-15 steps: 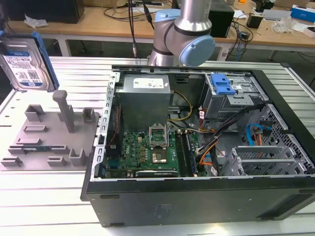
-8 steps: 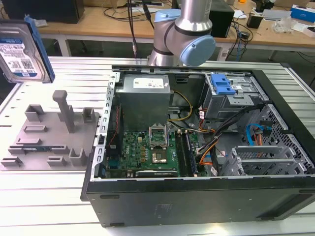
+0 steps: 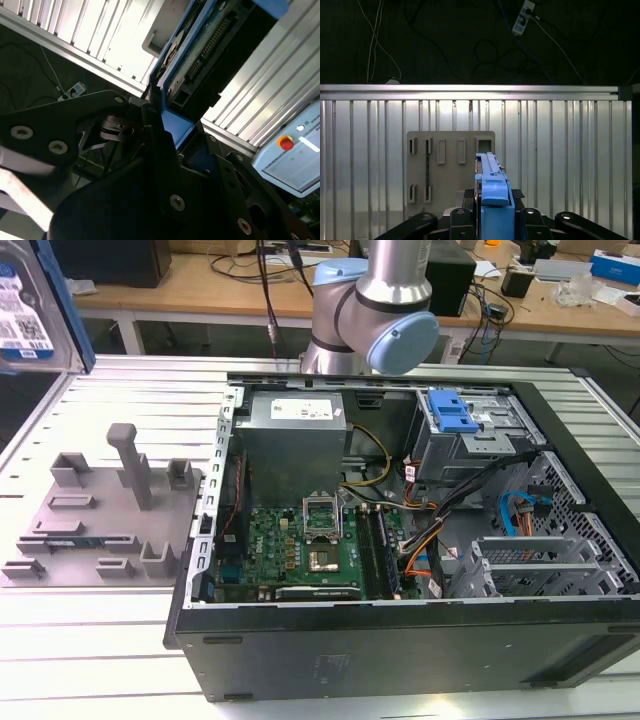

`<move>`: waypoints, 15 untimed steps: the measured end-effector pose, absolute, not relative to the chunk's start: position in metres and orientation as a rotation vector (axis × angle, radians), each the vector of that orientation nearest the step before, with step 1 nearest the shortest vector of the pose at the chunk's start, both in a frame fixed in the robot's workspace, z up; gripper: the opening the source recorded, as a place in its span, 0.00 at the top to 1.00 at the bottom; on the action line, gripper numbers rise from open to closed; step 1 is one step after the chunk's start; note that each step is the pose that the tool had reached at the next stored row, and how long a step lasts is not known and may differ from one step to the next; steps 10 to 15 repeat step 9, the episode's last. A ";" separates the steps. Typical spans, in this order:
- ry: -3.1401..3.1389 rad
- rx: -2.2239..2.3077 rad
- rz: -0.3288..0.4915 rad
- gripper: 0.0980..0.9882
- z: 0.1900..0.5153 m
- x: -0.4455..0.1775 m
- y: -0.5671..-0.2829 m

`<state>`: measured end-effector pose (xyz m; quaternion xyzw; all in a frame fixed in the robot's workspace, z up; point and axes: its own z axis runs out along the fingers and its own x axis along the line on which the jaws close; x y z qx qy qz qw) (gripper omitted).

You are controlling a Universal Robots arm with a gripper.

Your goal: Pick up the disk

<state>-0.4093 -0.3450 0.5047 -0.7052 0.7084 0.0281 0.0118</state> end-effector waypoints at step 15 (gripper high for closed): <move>2.207 -2.196 0.093 0.70 0.514 -0.409 -0.348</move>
